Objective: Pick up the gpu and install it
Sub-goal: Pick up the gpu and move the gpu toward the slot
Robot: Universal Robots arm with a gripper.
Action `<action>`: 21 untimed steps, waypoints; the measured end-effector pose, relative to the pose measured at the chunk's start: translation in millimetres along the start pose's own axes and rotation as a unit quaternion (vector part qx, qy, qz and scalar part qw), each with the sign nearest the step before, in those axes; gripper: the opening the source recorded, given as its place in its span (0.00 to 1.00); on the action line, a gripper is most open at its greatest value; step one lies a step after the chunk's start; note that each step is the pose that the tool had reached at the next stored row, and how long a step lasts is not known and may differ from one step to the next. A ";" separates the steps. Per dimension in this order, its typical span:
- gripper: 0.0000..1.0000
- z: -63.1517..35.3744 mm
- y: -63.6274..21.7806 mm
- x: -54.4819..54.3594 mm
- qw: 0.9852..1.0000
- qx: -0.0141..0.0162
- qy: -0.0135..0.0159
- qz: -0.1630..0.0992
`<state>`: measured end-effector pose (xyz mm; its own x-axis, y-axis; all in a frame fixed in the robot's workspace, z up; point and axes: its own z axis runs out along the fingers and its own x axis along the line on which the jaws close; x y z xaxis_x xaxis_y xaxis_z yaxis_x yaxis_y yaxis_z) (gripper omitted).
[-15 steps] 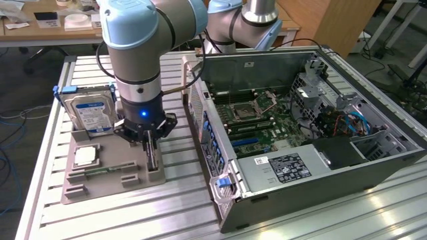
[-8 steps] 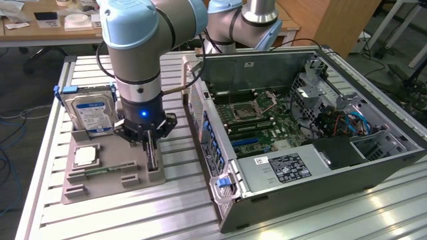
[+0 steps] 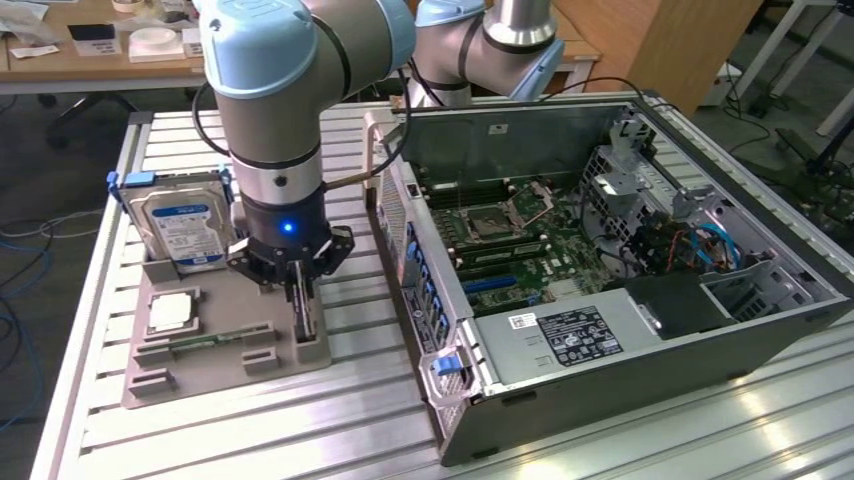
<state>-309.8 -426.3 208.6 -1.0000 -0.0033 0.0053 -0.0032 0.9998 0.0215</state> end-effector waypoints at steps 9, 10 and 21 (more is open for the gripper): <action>0.28 -7.0 0.2 0.0 1.000 0.000 0.000 0.000; 0.28 -9.1 0.2 0.0 1.000 0.000 0.000 0.000; 0.28 -23.2 0.5 0.1 1.000 -0.001 0.000 0.000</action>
<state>-309.8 -426.3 231.8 -1.0000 -0.0033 0.0053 -0.0031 0.9997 0.0226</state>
